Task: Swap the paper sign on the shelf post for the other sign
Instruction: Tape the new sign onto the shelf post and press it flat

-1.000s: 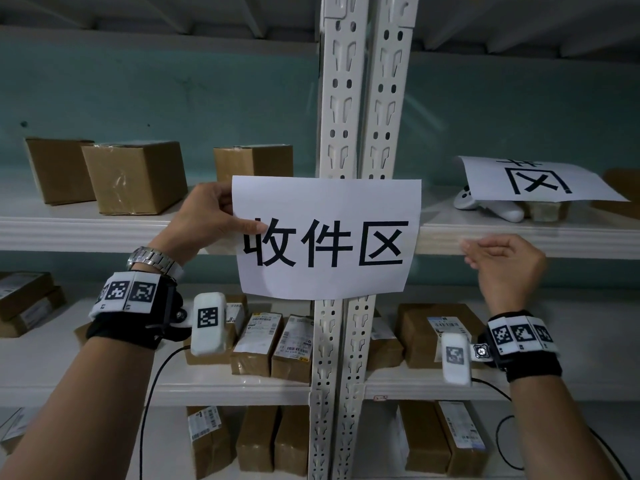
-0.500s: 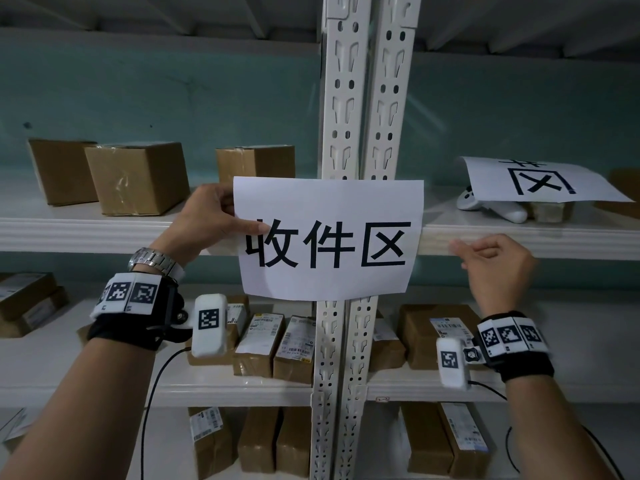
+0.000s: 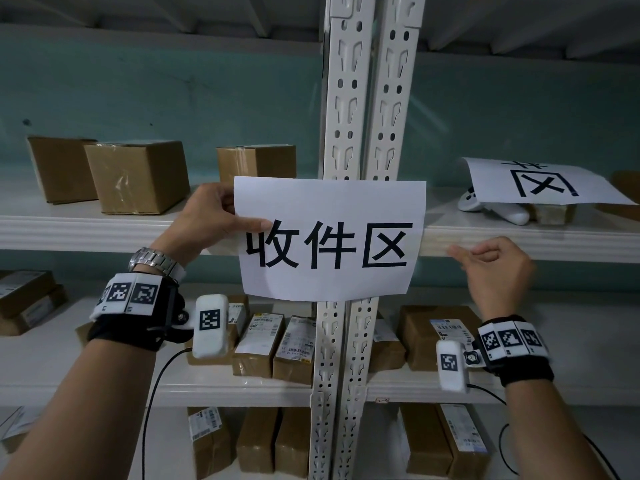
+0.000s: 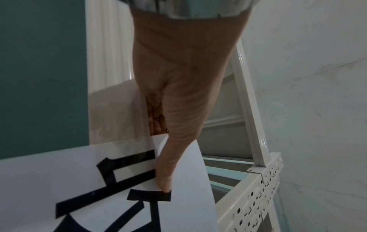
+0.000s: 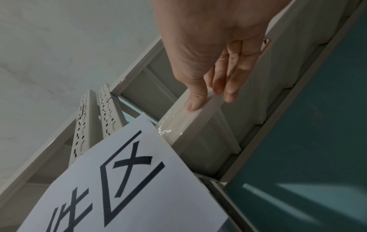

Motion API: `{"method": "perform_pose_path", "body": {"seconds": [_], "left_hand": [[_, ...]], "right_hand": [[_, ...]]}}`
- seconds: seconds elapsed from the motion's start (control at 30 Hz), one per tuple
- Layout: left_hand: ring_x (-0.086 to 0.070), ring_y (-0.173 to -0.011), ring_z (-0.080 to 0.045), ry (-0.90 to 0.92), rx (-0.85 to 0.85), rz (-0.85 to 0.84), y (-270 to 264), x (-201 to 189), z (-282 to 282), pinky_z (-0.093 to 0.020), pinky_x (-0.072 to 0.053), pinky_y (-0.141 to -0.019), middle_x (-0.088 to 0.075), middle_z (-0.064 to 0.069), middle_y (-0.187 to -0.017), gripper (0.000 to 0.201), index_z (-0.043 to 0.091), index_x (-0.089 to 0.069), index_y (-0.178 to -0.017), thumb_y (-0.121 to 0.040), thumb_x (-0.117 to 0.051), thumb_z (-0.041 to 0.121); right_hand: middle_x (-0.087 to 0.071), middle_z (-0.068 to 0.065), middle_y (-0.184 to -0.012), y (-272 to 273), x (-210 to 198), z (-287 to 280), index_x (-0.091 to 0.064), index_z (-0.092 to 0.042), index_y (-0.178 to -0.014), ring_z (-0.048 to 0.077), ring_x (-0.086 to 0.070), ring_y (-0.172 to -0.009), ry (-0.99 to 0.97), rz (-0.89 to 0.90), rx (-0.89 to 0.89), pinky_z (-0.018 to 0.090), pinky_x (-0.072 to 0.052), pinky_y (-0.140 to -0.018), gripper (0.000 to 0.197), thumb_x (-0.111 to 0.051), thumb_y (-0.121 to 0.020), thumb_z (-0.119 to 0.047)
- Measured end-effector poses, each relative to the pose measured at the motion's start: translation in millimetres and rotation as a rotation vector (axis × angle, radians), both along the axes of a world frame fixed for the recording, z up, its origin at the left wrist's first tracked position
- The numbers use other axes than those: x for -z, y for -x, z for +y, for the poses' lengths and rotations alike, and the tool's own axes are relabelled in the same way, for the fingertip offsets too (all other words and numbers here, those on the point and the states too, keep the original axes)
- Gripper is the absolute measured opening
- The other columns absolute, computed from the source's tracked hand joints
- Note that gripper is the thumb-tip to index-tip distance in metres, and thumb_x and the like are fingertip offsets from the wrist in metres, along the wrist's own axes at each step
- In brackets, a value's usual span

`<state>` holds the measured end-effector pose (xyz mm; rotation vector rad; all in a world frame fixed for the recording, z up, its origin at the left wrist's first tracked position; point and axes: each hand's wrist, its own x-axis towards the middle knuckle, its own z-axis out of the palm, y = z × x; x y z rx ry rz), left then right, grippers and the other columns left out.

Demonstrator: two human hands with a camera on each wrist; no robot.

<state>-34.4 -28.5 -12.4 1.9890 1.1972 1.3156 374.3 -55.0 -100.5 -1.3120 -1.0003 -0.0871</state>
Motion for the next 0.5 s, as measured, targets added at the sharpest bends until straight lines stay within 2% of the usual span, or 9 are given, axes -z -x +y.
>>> {"method": "perform_pose_path", "body": {"seconds": [0.07,0.13,0.2,0.23,0.3,0.4,0.5], "left_hand": [[-0.075,-0.086,-0.008,0.037,-0.019,-0.047,-1.8,-1.0,0.7,-0.026,-0.056,-0.072,-0.076,0.005,-0.1,0.051,0.018,-0.071,-0.11,-0.068,-0.081,0.046],[-0.073,-0.096,-0.026,0.069,-0.059,-0.097,-3.8,-2.9,0.8,-0.038,-0.054,-0.083,-0.076,-0.006,-0.103,0.067,0.011,-0.074,-0.105,-0.071,-0.073,0.068],[-0.07,-0.102,-0.035,0.077,-0.081,-0.113,-4.6,-3.9,1.3,-0.046,-0.048,-0.094,-0.075,-0.014,-0.107,0.086,0.004,-0.074,-0.105,-0.072,-0.059,0.082],[-0.069,-0.102,-0.034,0.068,-0.082,-0.113,-5.2,-4.0,0.6,-0.049,-0.047,-0.1,-0.075,-0.014,-0.109,0.085,0.007,-0.076,-0.103,-0.075,-0.053,0.083],[-0.069,-0.103,-0.029,0.062,-0.077,-0.112,-5.0,-4.4,-1.3,-0.054,-0.046,-0.105,-0.075,-0.01,-0.11,0.08,0.012,-0.078,-0.099,-0.078,-0.049,0.084],[-0.072,-0.1,-0.026,0.069,-0.069,-0.12,-4.1,-4.2,-2.8,-0.051,-0.048,-0.103,-0.077,-0.007,-0.104,0.077,0.011,-0.077,-0.099,-0.083,-0.048,0.081],[-0.071,-0.099,-0.026,0.068,-0.069,-0.122,-5.0,-5.1,-4.8,-0.048,-0.049,-0.1,-0.077,-0.005,-0.102,0.076,0.01,-0.077,-0.1,-0.087,-0.045,0.078]], "right_hand": [[-0.068,0.003,-0.068,-1.4,4.3,1.4,-0.061,-0.021,-0.076,0.024,-0.07,-0.065,-0.026,-0.002,0.002,0.049,-0.061,-0.071,0.032,-0.086,-0.071,-0.04],[-0.068,0.002,-0.067,-0.1,7.4,1.0,-0.062,-0.024,-0.074,0.025,-0.069,-0.064,-0.066,-0.004,0.006,0.05,-0.06,-0.07,0.033,-0.081,-0.073,-0.051],[-0.068,0.003,-0.068,3.4,6.7,-0.2,-0.063,-0.021,-0.075,0.025,-0.069,-0.064,-0.07,0.01,0.0,0.047,-0.06,-0.068,0.037,-0.082,-0.073,-0.052],[-0.068,0.003,-0.068,4.4,6.1,0.1,-0.063,-0.019,-0.076,0.025,-0.068,-0.064,-0.064,0.015,-0.004,0.046,-0.06,-0.067,0.038,-0.084,-0.072,-0.05],[-0.067,0.004,-0.067,4.7,5.0,0.8,-0.062,-0.017,-0.075,0.025,-0.069,-0.064,-0.056,0.01,-0.001,0.045,-0.06,-0.068,0.036,-0.086,-0.072,-0.044],[-0.066,0.003,-0.065,0.5,5.6,2.4,-0.062,-0.016,-0.075,0.027,-0.07,-0.062,-0.063,-0.02,0.016,0.05,-0.059,-0.069,0.03,-0.083,-0.078,-0.037],[-0.065,0.002,-0.064,2.5,6.1,1.1,-0.065,-0.011,-0.078,0.027,-0.07,-0.061,-0.077,-0.029,0.009,0.049,-0.059,-0.066,0.027,-0.081,-0.082,-0.032]]}}
